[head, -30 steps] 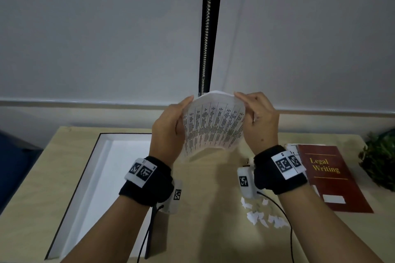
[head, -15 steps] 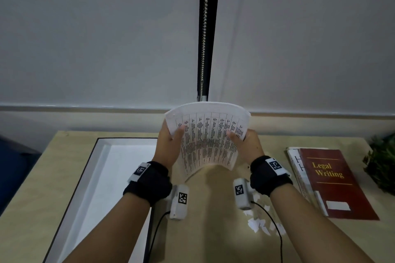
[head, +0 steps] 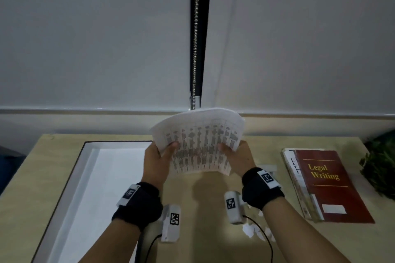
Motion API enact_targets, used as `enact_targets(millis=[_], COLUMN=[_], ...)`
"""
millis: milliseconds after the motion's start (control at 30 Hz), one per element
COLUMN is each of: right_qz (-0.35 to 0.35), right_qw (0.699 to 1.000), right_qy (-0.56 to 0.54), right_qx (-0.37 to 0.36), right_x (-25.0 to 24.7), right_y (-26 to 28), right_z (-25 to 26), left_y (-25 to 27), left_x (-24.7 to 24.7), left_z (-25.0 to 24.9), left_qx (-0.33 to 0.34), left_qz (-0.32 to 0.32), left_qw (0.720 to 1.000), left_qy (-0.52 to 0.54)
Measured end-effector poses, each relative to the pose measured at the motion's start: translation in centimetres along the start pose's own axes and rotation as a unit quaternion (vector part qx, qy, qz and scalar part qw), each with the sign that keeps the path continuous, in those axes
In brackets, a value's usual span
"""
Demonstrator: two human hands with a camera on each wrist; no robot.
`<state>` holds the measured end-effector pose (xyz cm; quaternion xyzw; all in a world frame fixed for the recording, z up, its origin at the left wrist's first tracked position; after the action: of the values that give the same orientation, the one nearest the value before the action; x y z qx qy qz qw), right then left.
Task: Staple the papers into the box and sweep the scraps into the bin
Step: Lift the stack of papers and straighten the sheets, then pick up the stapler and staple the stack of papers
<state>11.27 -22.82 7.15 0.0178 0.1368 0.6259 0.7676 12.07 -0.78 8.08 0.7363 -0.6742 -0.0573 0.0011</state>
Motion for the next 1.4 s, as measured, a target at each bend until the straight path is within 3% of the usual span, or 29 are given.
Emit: enact_targets(millis=[167,333,467,600,666,766,800,1033,1166,1233,1300,1400], right_qz=[0.005,0.017,0.042,0.149,0.180,0.165,0.157,0.180,0.190,0.182,0.138,-0.024], right_qw=[1.000,0.999,0.999,0.988,0.956,0.809,0.786,0.810,0.793,0.804,0.848,0.926], right_qy=[-0.012,0.006,0.009,0.040,0.226,0.557,0.590,0.553,0.577,0.566,0.509,0.376], right_qx=[0.005,0.046,0.023,0.021,0.060,0.091,0.097,0.075,0.040,0.036,0.054,-0.013], right_x=[0.1,1.0,0.7,-1.8,-3.7,-6.6,-7.2,-7.6,-8.4,-9.1,-9.5,-10.3], right_y=[-0.4,-0.4,-1.5,-3.6,-5.1,-6.9,-7.3,-6.7,-6.0,-5.8,-5.4,-4.8], right_z=[0.3,-1.9,-0.7,-1.2,-3.3,-7.5,-8.6,-10.7,-12.3,-13.0,-12.0,-7.4], left_y=[0.7,-0.2,-1.1,-1.8,-1.9,-1.7,-1.7,-1.1,-0.6,-0.3,0.1,0.6], left_x=[0.4,0.6,1.0,0.1,-0.7,-1.3,-1.4,-2.4,-2.6,-2.6,-2.6,-2.4], left_z=[-1.0,1.8,0.1,-1.2,-1.3,-2.1,-2.4,-4.3,-4.8,-4.8,-4.8,-4.7], left_qx=[0.051,-0.009,0.033,0.078,0.078,0.070,0.067,0.053,0.030,0.020,0.019,0.029], left_qz=[-0.036,-0.026,-0.039,-0.039,-0.036,-0.039,-0.037,-0.018,-0.015,-0.014,-0.006,0.004], left_qw=[0.998,0.998,0.999,0.994,0.994,0.995,0.996,0.996,0.998,0.998,0.997,0.992], left_qy=[0.032,0.052,-0.004,-0.069,-0.075,-0.053,-0.047,-0.065,-0.049,-0.059,-0.075,-0.123])
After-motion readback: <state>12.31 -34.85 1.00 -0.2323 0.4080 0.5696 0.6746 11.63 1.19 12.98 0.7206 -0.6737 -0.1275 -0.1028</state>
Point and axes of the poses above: each hand's wrist, its own y-axis away from the middle knuckle, its own x-axis out of the palm, z = x × y, the point moved 2 cm from there along -y, towards the middle knuckle
